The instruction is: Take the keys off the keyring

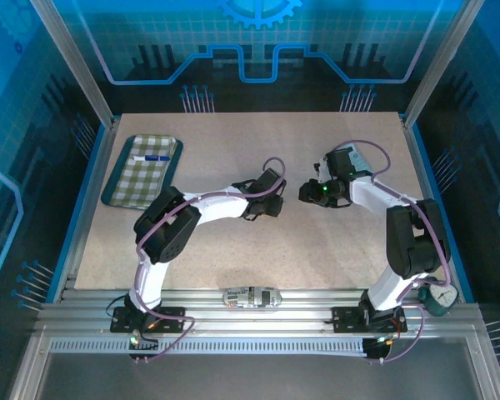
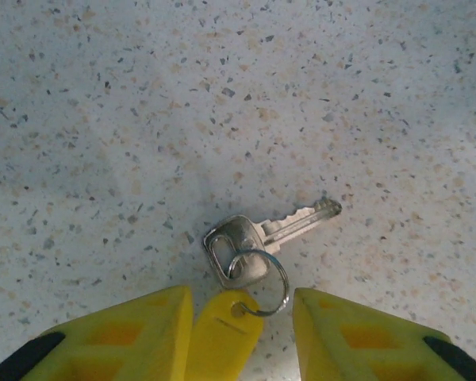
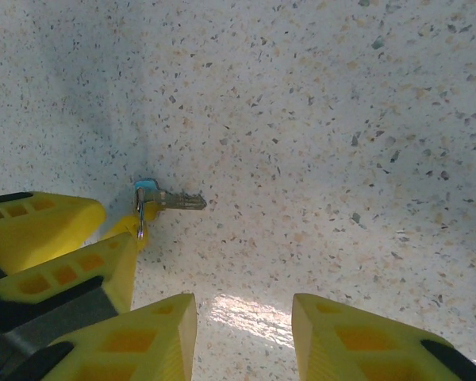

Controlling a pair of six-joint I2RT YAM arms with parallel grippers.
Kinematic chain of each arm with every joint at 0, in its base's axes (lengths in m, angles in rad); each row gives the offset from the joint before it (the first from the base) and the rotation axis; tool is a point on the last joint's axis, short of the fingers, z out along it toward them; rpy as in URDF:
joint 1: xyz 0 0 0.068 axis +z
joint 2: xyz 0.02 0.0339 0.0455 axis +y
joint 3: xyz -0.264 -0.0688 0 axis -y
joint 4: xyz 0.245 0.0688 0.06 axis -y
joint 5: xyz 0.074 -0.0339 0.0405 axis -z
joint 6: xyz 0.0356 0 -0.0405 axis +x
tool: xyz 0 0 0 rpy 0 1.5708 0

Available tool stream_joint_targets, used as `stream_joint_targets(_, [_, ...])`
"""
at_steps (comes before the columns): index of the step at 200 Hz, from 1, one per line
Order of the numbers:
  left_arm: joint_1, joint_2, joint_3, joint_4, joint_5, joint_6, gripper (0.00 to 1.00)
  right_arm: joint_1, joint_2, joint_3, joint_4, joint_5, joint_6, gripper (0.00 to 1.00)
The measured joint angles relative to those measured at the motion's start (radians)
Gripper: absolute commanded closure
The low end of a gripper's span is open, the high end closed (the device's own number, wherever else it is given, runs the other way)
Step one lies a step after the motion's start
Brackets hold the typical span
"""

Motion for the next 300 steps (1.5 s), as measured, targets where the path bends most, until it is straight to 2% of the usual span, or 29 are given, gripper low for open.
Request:
stream_joint_targets(46, [-0.013, 0.036, 0.038, -0.030, -0.031, 0.024, 0.61, -0.011, -0.008, -0.012, 0.013, -0.007, 0.001, 0.62])
stream_joint_targets(65, [-0.014, 0.049, 0.048, -0.039, -0.032, 0.029, 0.69, -0.016, -0.009, -0.018, 0.018, -0.016, 0.005, 0.62])
stream_joint_targets(76, [-0.014, 0.054, 0.049, -0.042, -0.034, 0.037, 0.78, -0.018, -0.009, -0.019, 0.018, -0.018, 0.008, 0.62])
stream_joint_targets(109, [-0.014, 0.054, 0.052, -0.044, -0.041, 0.045, 0.88, -0.022, -0.009, -0.019, 0.025, -0.023, 0.013, 0.62])
stream_joint_targets(152, [-0.014, 0.034, 0.040, -0.045, -0.041, 0.077, 1.00, -0.022, -0.009, -0.019, 0.026, -0.031, 0.015, 0.62])
stream_joint_targets(180, [-0.013, -0.032, 0.001, -0.062, -0.027, 0.128, 1.00, -0.022, -0.025, -0.021, 0.030, -0.053, 0.011, 0.64])
stream_joint_targets(199, [-0.002, -0.112, -0.022, -0.076, 0.017, 0.169, 1.00, -0.022, -0.060, -0.036, 0.047, -0.078, 0.004, 0.64])
stream_joint_targets(241, [0.078, -0.319, -0.024, -0.124, 0.205, 0.271, 1.00, -0.022, -0.168, -0.077, 0.113, -0.192, -0.003, 0.67])
stream_joint_targets(276, [0.131, -0.396, 0.032, -0.219, 0.353, 0.350, 1.00, -0.023, -0.284, -0.117, 0.211, -0.335, 0.009, 0.66])
stream_joint_targets(300, [0.148, -0.427, 0.061, -0.279, 0.444, 0.389, 1.00, -0.027, -0.340, -0.133, 0.316, -0.454, 0.060, 0.61])
